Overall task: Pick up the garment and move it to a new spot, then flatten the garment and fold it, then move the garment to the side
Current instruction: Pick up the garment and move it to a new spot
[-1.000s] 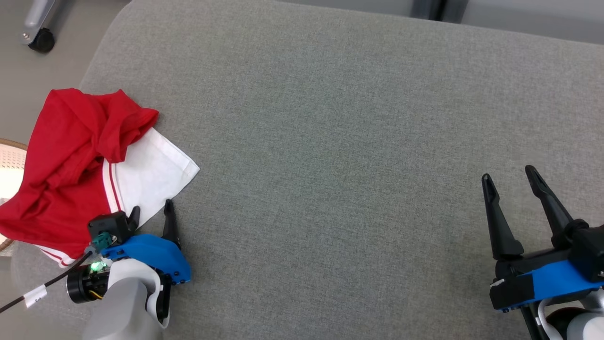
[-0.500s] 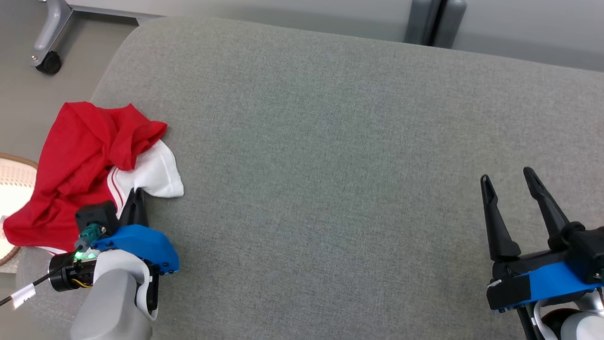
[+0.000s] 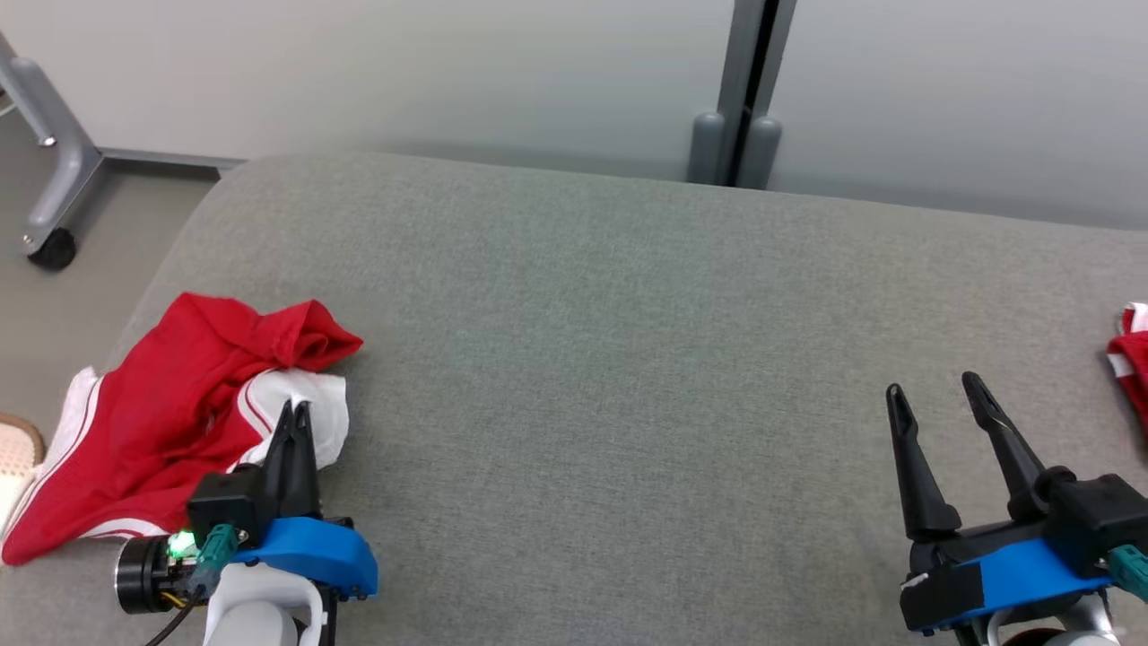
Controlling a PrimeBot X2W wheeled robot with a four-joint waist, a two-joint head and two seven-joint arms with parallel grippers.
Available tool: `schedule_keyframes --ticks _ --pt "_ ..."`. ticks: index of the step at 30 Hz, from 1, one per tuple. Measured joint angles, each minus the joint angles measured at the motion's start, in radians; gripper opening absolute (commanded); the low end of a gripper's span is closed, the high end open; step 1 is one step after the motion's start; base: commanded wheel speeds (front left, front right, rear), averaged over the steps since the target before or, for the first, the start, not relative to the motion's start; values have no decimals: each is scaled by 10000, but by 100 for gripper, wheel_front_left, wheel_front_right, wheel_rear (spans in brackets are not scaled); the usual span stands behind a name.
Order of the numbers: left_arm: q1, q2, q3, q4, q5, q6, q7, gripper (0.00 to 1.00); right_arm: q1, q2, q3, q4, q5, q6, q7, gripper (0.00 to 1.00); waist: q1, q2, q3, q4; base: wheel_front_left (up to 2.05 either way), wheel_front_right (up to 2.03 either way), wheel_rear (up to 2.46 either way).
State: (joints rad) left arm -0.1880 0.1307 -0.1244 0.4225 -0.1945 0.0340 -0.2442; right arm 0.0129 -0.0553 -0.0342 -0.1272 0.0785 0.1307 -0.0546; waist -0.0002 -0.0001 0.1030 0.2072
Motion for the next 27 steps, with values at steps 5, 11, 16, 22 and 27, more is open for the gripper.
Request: schedule_keyframes --ticks 5,11,16,22,27 --pt "282 98 -635 -1296 276 -268 650 0 34 36 182 29 33 0 -59 100 0 0 -63 -758 0 0 0" --pt "61 -171 -1770 -2173 477 -857 1300 0 15 38 165 146 320 0 -265 100 0 0 207 -2172 0 0 0" --pt "-638 -500 -2995 -2395 656 -1248 1515 0 -84 44 219 407 637 0 -539 100 2 2 630 -3499 0 0 0" --pt "-1258 -696 -4282 -2169 583 -1486 1603 0 -213 50 234 698 915 0 -811 100 3 0 1144 -4758 0 0 0" --pt "-1426 -738 -5271 -1521 238 -1580 1680 0 -366 46 222 943 1018 -2 -1066 100 3 1 1531 -5110 0 0 0"
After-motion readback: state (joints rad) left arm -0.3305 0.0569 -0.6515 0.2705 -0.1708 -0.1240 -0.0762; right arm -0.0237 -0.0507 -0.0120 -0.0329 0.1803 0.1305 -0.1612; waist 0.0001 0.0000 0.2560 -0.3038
